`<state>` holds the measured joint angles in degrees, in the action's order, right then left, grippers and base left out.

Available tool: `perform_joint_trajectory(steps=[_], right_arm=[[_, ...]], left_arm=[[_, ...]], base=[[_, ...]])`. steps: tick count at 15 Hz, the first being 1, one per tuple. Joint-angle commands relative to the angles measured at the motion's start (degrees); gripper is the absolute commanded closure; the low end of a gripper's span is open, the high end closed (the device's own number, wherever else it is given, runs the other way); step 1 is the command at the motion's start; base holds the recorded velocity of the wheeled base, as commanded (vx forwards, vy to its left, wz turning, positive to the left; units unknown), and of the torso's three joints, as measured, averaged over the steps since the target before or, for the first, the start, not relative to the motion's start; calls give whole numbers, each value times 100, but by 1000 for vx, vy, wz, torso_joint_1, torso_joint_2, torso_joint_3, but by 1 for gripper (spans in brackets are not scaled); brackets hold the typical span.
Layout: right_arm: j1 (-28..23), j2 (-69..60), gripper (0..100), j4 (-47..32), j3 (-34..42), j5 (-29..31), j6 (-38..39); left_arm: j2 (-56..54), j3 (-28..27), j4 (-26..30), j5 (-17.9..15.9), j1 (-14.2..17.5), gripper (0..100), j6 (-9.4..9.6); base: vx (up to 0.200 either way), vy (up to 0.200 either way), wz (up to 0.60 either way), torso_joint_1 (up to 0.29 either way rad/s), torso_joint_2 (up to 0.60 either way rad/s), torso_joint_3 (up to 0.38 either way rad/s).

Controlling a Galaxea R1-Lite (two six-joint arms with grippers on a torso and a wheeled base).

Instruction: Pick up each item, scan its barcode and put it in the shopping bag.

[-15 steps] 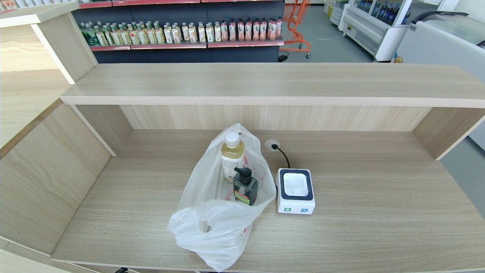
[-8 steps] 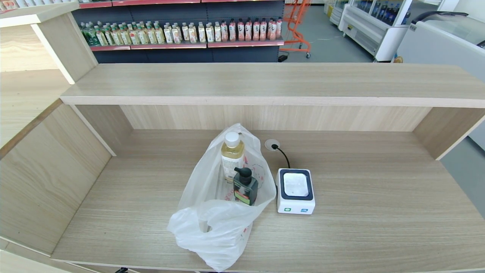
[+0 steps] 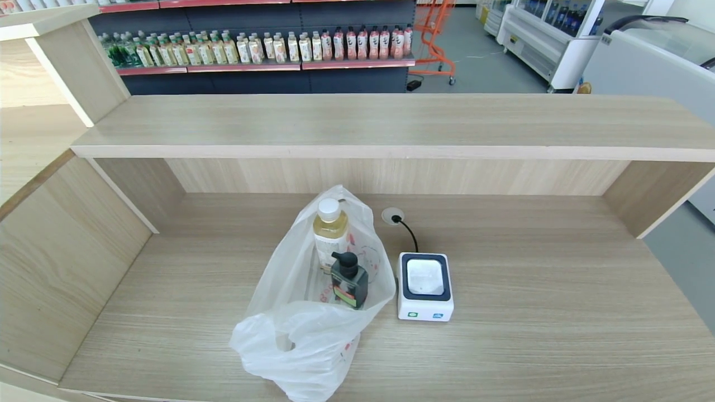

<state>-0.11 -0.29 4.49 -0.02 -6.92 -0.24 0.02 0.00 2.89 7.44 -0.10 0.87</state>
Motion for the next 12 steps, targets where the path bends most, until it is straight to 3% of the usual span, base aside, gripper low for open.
perform_joint_trajectory(steps=[1, 3, 6, 12], right_arm=[[2, 29, 100, 0, 2, -2, -2], [2, 29, 100, 0, 2, -2, -2], [-7, 29, 100, 0, 2, -2, -2], [-7, 29, 100, 0, 2, -2, -2]], left_arm=[[-2, 0, 1, 3, 1, 0, -7], [6, 0, 1, 3, 1, 0, 1], [-2, 0, 1, 3, 1, 0, -7], [-2, 0, 1, 3, 1, 0, -7]], base=[[0, 0, 0, 0, 0, 0], [0, 0, 0, 0, 0, 0], [200, 0, 0, -1, 2, 2], [0, 0, 0, 0, 0, 0]])
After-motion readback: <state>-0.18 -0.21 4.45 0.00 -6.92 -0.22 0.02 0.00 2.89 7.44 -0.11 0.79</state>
